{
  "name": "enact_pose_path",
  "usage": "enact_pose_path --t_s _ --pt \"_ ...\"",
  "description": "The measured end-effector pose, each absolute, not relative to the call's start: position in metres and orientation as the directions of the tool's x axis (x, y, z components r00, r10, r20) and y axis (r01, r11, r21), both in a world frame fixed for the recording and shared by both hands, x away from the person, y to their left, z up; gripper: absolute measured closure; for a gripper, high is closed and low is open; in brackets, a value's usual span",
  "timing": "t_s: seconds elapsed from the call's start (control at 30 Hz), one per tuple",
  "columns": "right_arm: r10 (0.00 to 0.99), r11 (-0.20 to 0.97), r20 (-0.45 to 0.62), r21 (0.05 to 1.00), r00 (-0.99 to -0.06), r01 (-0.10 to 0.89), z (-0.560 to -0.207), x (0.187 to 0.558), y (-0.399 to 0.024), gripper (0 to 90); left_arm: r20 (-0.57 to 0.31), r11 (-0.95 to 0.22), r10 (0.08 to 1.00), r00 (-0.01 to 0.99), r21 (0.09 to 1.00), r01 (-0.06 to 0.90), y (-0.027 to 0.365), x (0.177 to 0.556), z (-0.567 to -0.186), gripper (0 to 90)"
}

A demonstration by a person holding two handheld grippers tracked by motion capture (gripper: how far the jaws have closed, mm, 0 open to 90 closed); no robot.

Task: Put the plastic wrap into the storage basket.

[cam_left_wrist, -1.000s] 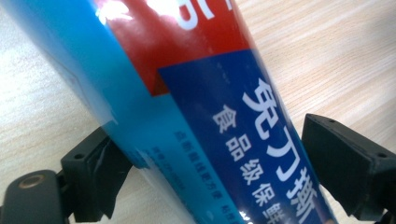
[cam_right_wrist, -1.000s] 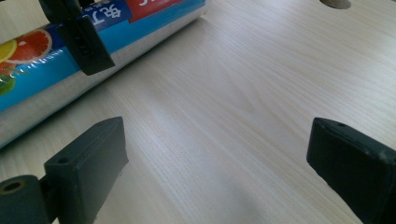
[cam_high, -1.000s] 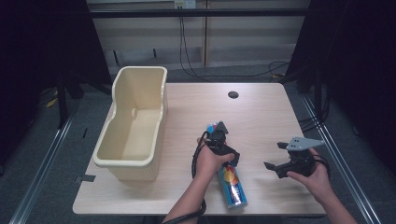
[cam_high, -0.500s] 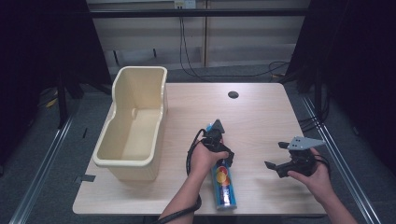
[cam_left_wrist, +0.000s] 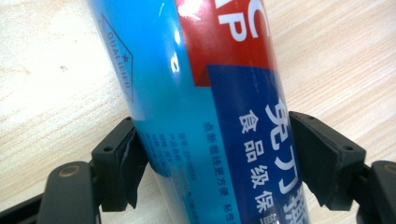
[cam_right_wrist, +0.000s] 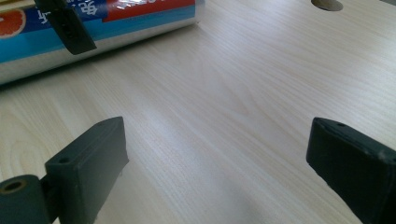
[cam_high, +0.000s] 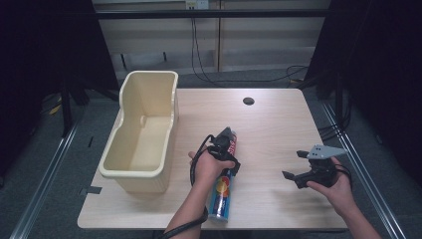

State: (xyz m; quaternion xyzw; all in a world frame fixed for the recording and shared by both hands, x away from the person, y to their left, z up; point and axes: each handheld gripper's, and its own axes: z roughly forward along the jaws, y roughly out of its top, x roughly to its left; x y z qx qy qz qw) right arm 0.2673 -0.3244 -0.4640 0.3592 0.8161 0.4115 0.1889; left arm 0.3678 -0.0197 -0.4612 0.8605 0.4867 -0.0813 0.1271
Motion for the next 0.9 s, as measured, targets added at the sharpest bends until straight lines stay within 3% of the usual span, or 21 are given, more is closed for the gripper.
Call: enact_pose_path --t_s 0.3,0.5,0.7,0.9 --pt "0.743 0.401 -0.013 0.809 -0.669 0.43 -0.464 0.268 -0.324 4.9 -0.261 -0.451 0.848 0.461 0.1 0.887 -0.022 0.372 -0.461 26.1" --pt "0.74 0.401 -0.012 0.81 -0.672 0.427 -0.464 0.268 -0.324 5.1 -0.317 -0.397 0.861 0.399 0.072 0.915 -0.015 0.374 -0.461 28.0" --pt "0.745 0.397 -0.011 0.811 -0.667 0.429 -0.464 0.268 -0.325 5.1 -0.323 -0.362 0.871 0.371 0.091 0.928 -0.011 0.373 -0.461 29.9" --pt "0.744 0.397 -0.011 0.811 -0.668 0.429 -0.464 0.268 -0.326 5.1 -0.254 -0.414 0.873 0.416 0.067 0.908 -0.007 0.372 -0.455 32.3"
